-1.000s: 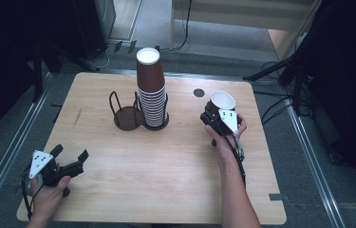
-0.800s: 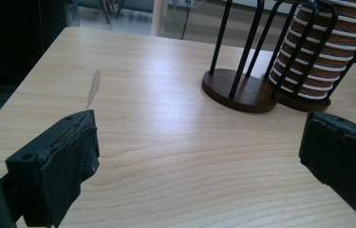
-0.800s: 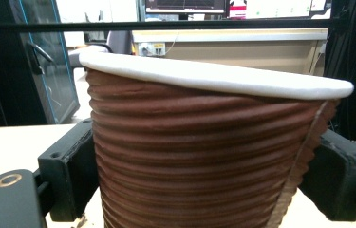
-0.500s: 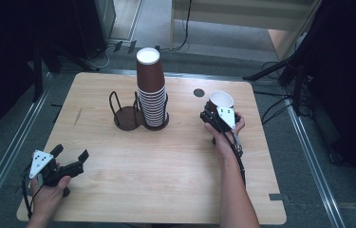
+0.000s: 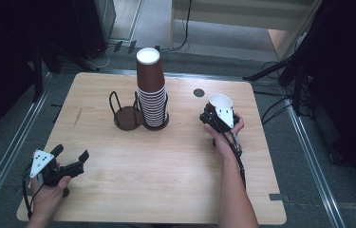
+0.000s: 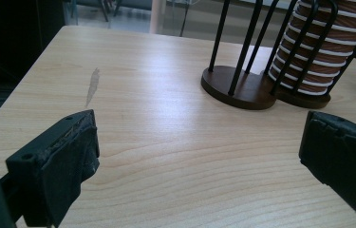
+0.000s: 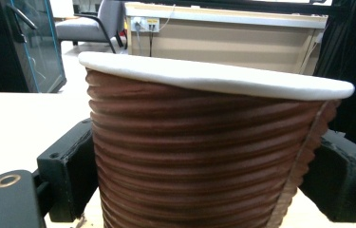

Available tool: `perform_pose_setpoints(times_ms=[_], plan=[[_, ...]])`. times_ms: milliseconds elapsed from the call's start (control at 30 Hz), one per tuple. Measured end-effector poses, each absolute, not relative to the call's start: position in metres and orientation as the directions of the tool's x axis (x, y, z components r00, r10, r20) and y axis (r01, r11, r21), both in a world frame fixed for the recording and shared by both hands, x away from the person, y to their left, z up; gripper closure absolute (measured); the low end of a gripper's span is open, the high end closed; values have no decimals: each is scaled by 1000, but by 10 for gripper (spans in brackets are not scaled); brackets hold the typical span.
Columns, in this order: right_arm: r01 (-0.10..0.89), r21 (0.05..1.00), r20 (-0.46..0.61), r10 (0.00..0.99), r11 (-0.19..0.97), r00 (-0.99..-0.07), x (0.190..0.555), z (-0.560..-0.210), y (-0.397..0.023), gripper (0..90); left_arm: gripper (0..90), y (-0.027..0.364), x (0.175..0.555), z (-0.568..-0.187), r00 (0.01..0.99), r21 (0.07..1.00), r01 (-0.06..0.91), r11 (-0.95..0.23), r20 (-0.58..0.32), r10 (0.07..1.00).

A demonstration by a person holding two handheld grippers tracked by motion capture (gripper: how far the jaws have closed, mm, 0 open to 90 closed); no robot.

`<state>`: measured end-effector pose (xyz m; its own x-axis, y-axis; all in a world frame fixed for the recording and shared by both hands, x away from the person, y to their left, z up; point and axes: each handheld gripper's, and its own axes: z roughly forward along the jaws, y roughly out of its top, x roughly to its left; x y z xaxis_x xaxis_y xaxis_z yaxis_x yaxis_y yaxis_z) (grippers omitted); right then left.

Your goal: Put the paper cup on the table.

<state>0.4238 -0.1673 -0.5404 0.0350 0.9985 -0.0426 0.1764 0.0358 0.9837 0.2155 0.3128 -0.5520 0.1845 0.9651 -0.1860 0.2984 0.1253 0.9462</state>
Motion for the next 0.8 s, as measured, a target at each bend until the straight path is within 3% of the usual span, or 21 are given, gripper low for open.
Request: perform_pose_setpoints(times_ms=[567, 800], plan=[[230, 973, -15, 1000, 12, 11, 419, -541, -170, 69, 1, 313, 216, -552, 189, 945, 303, 122, -185, 964], [223, 975, -19, 999, 25, -31, 415, -536, -171, 0, 1, 312, 217, -552, 188, 944, 305, 123, -186, 964]])
